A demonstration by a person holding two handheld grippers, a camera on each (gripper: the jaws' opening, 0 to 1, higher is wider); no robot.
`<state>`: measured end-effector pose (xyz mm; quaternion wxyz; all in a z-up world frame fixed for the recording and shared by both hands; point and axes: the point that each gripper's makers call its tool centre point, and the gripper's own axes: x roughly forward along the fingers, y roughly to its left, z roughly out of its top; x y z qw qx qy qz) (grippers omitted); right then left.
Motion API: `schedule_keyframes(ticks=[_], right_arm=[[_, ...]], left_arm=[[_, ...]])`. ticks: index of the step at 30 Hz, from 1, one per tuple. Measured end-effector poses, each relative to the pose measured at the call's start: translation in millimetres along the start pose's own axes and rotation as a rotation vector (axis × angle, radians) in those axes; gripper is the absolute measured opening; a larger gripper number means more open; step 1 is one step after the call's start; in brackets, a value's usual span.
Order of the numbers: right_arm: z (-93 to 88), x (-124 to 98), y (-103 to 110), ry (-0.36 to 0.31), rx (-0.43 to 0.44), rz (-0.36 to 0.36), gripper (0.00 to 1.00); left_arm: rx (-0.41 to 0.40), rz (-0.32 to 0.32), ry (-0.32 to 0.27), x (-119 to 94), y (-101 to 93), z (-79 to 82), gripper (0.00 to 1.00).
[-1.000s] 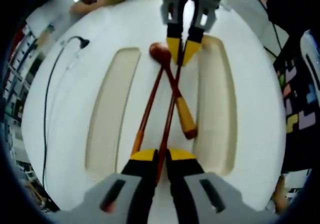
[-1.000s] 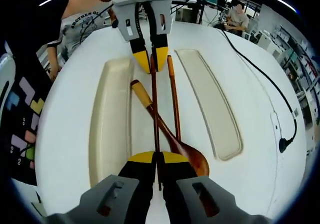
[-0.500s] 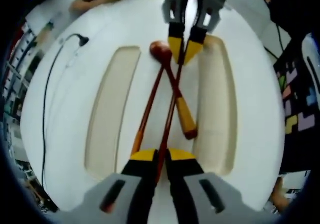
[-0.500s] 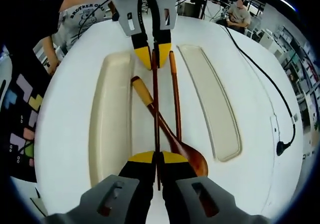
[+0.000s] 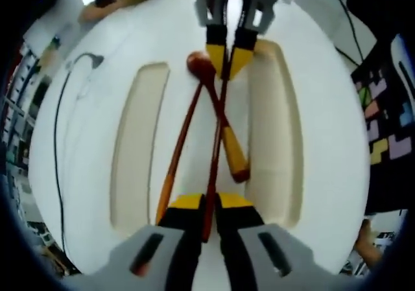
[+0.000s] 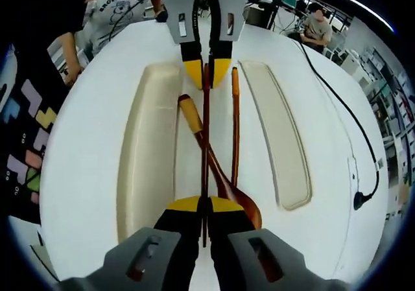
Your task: Arrange the utensils inside the cutlery case until each visible utensil rests in its matching compartment.
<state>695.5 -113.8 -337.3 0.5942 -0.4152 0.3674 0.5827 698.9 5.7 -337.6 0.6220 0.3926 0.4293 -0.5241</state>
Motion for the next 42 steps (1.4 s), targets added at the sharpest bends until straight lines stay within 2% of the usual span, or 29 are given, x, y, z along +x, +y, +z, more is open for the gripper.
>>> schedule_keyframes(ticks=[3, 9, 25, 32, 42], right_arm=[[-0.9, -6.1, 1.9, 0.029, -0.002, 0.003, 0.01], [3.8, -31.9, 3.2, 0.065, -0.102, -0.007, 0.02], [16.2, -73.5, 9.2, 0.065, -0.065, -0.072, 0.02], [14.5, -77.8, 20.0, 0.045, -0.039, -0.066, 0.02], [4.6, -65.5, 37.9, 0.056, -0.019, -0.043, 0.02]], left_arm=[[0.01, 0.004, 0.006, -4.8, -0.9, 4.5, 0.07], [0.021, 0.023, -0.005, -27.4, -1.2, 15.7, 0.07], [0.085, 0.097, -0.018, -69.9, -15.0, 30.9, 0.06], [0.098, 0.1, -0.012, -71.1, -24.1, 33.0, 0.06], [0.106, 0.064, -0.004, -60.5, -39.7, 32.6, 0.06]])
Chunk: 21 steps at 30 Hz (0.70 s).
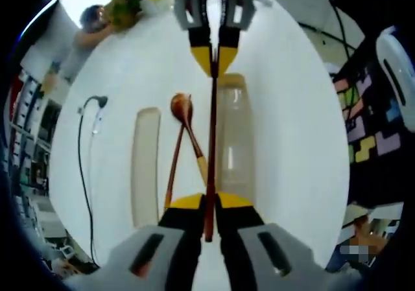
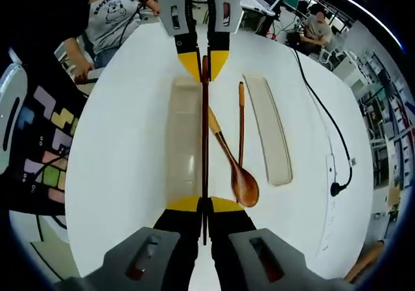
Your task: Arrange the utensils inside the cutlery case until each visible utensil rests in its matching compartment.
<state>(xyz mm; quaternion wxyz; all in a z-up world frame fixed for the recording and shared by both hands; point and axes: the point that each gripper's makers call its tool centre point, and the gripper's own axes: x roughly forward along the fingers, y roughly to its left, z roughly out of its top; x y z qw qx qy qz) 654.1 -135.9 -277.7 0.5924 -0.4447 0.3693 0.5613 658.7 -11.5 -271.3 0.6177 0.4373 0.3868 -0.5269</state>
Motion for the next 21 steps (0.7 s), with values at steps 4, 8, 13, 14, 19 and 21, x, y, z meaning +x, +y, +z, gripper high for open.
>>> schedule_keyframes(ticks=[4, 8, 13, 14, 19, 21], right_arm=[[-4.2, 7.4, 8.9, 0.006, -0.007, 0.014, 0.02], [-6.9, 15.8, 17.2, -0.002, 0.012, 0.037, 0.02], [-12.9, 24.3, 18.6, 0.01, 0.02, 0.051, 0.02], [-14.1, 26.3, 19.3, 0.013, 0.022, 0.055, 0.02], [-15.2, 38.6, 29.3, -0.02, 0.039, 0.106, 0.02], [-19.7, 41.0, 24.5, 0.002, 0.014, 0.092, 0.02]], left_arm=[[-0.036, -0.061, -0.011, 12.4, -12.0, -4.6, 0.06], [-0.053, -0.097, -0.021, 19.6, -22.1, -7.5, 0.06], [-0.066, -0.112, -0.027, 28.9, -25.0, -7.7, 0.06], [-0.068, -0.116, -0.028, 30.8, -25.4, -7.9, 0.06], [-0.062, -0.131, -0.022, 38.9, -28.4, -14.2, 0.07], [-0.117, -0.164, -0.054, 39.9, -32.0, -9.5, 0.07]])
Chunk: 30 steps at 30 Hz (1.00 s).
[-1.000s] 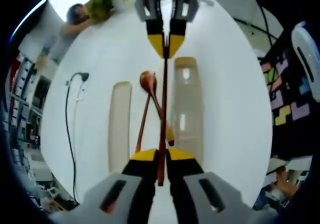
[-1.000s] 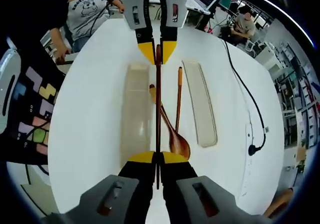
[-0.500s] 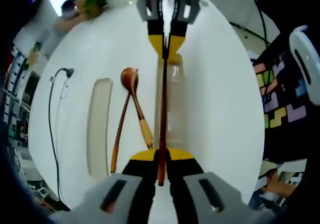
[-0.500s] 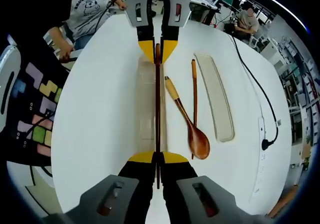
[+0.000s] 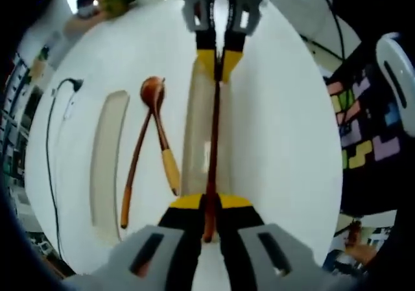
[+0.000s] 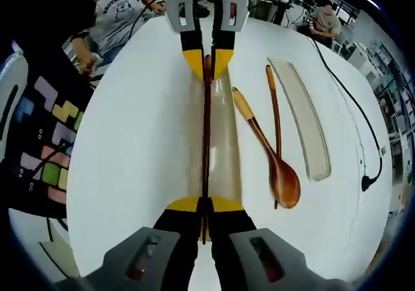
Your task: Arrange the utensils inside the cutlery case until each visible utensil rests in its matching compartment.
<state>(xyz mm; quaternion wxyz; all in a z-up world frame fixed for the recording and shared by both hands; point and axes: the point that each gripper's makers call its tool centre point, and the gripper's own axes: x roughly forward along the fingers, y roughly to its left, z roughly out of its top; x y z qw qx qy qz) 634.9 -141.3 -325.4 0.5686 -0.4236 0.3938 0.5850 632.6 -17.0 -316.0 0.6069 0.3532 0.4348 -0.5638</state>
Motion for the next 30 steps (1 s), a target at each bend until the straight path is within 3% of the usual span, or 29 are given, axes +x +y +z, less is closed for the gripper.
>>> schedule_keyframes(ticks=[6, 13, 20, 30], right_arm=[[-3.2, -0.5, 0.3, 0.002, 0.033, 0.02, 0.02], [0.0, 1.8, 1.1, -0.002, 0.056, 0.041, 0.03], [1.0, 6.3, 5.3, -0.009, 0.116, 0.096, 0.03], [-2.4, 9.5, 6.1, 0.011, 0.138, 0.114, 0.05]], left_arm=[[0.0, 0.004, -0.003, 0.6, 0.1, 1.5, 0.07], [0.011, -0.008, 0.043, 3.7, -3.9, -2.8, 0.06], [-0.003, -0.024, 0.038, 6.0, -2.4, -3.8, 0.06], [-0.009, -0.055, 0.045, 9.1, -4.3, -4.6, 0.06]])
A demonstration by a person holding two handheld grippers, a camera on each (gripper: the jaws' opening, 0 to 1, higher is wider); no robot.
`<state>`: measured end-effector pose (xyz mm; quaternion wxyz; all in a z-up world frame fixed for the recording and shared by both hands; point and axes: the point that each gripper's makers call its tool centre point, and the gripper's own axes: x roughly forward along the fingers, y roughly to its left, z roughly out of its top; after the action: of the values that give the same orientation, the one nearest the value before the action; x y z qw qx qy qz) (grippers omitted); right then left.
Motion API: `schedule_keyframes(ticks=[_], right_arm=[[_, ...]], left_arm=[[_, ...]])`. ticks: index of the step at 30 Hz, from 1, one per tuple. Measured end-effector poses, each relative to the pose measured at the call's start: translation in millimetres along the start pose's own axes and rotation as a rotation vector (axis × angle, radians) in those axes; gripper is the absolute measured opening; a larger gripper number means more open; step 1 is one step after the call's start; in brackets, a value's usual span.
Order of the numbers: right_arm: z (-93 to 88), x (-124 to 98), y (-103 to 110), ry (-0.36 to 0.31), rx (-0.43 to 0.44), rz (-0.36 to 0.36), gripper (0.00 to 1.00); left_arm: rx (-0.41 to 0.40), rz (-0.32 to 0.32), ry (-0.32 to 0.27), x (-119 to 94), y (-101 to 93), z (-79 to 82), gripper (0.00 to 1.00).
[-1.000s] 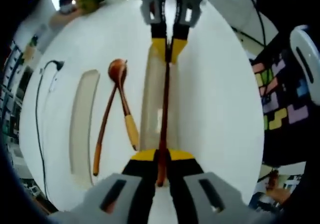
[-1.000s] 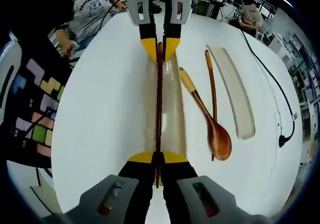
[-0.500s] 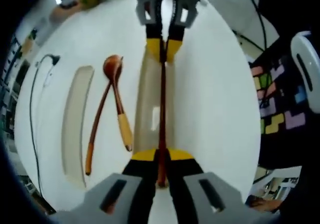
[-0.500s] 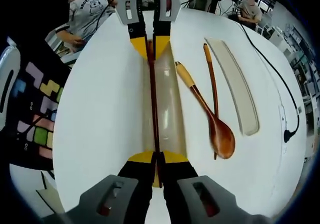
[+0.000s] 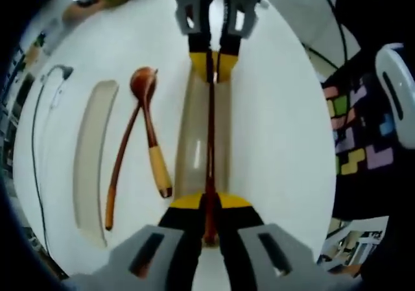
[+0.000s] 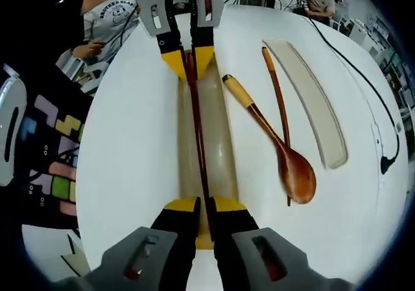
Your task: Arrange the utensils inside the cutlery case until each visible utensil rests in its matching compartment.
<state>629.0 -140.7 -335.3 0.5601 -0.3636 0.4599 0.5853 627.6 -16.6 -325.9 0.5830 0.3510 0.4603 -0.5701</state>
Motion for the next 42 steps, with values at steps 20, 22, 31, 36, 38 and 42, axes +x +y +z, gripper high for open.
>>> schedule_keyframes(ticks=[20, 22, 31, 36, 38, 42], right_arm=[[1.3, -8.4, 2.4, 0.013, 0.0, -0.001, 0.05], [4.0, -11.9, 3.2, 0.006, 0.012, 0.002, 0.05], [27.8, -42.7, -9.5, -0.056, -0.068, -0.13, 0.03], [33.4, -54.6, -12.0, -0.044, -0.081, -0.159, 0.04], [36.7, -60.1, -12.4, -0.045, -0.08, -0.161, 0.04], [39.3, -68.7, -14.0, -0.038, -0.085, -0.174, 0.05]], left_arm=[[-0.025, 0.015, -0.012, -9.2, 2.4, 0.7, 0.08], [-0.034, 0.02, -0.025, -15.9, 3.1, 3.3, 0.08], [0.016, 0.072, -0.003, -36.8, -1.3, -2.2, 0.09], [0.022, 0.105, -0.002, -48.9, 1.1, -2.6, 0.09], [0.024, 0.114, 0.0, -53.1, 0.9, -3.1, 0.09], [0.044, 0.143, 0.025, -62.4, 3.5, -5.2, 0.09]])
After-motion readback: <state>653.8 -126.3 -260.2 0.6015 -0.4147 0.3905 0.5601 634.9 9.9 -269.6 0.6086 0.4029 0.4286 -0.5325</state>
